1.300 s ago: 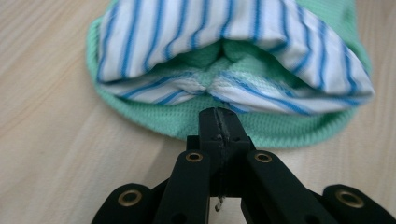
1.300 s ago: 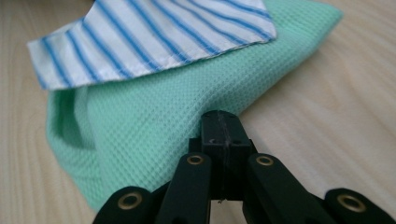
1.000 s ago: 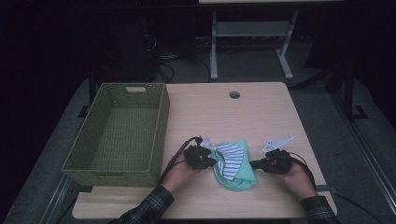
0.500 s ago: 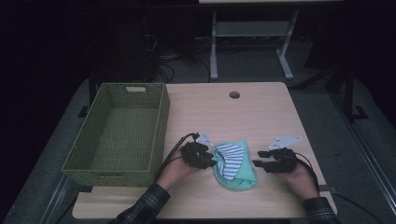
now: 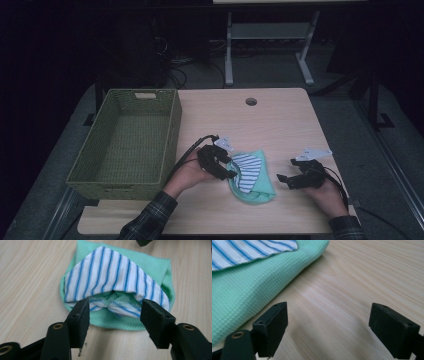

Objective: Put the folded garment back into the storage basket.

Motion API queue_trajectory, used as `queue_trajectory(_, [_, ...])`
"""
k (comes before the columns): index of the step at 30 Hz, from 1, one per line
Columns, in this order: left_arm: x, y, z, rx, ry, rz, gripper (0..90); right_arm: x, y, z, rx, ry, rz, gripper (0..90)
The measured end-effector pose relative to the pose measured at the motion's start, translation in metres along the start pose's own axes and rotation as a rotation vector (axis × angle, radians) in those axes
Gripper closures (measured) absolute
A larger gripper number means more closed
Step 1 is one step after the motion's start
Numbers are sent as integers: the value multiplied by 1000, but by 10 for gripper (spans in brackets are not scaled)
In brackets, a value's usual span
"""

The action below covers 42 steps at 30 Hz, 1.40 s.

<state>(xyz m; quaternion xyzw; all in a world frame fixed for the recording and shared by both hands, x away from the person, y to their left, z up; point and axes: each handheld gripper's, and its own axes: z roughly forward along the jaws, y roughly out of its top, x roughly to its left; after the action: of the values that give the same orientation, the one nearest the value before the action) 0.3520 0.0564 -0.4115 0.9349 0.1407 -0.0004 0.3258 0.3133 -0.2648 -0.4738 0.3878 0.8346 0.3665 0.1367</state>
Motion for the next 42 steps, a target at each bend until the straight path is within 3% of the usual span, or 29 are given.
queue_trajectory(5, [2,4,7,46,-31,40,342,0,-2,4,19,-28,-13,148])
queue_trajectory(12, [3,9,24,100,-49,50,312,-3,-4,6,4,-23,-8,139])
queue_trajectory(19, [4,10,39,148,-44,53,293,-4,-6,6,-10,-20,-9,134])
queue_trajectory(28, [-1,9,55,234,6,113,213,-4,-6,6,-9,-20,-7,134])
queue_trajectory(36, [-1,8,56,234,11,121,191,-4,-6,6,-9,-23,-3,135])
queue_trajectory(42, [-2,8,53,230,9,125,298,-4,-6,6,-9,-25,-1,135])
